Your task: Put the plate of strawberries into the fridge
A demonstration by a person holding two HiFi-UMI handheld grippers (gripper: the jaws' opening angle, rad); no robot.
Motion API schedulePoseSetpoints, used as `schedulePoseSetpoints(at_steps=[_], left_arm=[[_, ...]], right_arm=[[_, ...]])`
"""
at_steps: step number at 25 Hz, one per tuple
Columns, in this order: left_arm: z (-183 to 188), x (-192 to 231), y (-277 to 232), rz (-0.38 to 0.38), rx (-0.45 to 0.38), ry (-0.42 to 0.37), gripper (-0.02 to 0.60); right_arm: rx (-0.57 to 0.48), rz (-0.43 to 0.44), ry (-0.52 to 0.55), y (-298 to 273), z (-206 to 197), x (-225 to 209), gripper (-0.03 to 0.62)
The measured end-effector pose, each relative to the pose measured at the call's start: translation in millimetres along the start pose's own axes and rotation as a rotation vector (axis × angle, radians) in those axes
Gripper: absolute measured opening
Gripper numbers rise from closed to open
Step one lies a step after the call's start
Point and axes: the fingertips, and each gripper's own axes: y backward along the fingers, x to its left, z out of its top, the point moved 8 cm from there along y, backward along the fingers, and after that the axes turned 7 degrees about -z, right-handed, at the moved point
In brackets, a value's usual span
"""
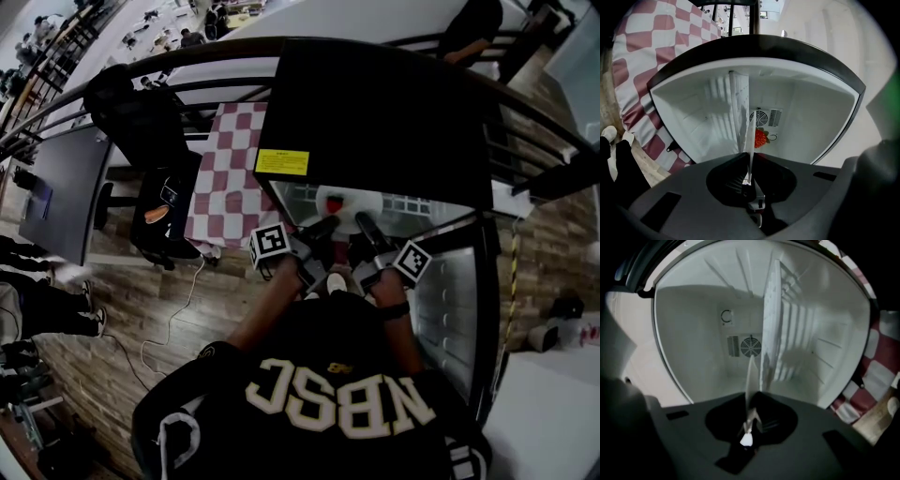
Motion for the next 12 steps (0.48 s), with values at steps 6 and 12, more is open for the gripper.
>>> schedulePoseSetpoints(at_steps=[6,12], left_arm=[[3.4,6.5,-7.7,0.017,-0.009,0.009,0.029],[4.3,12.7,-9.1,0.037,-0.022,0.021,0.029]], right_arm=[[0.012,-0.029,-0.021,-1.2,5.5,-3.2,0.044],[0.029,-0.06,-0.017,-2.3,7.7,-7.9,0.044]])
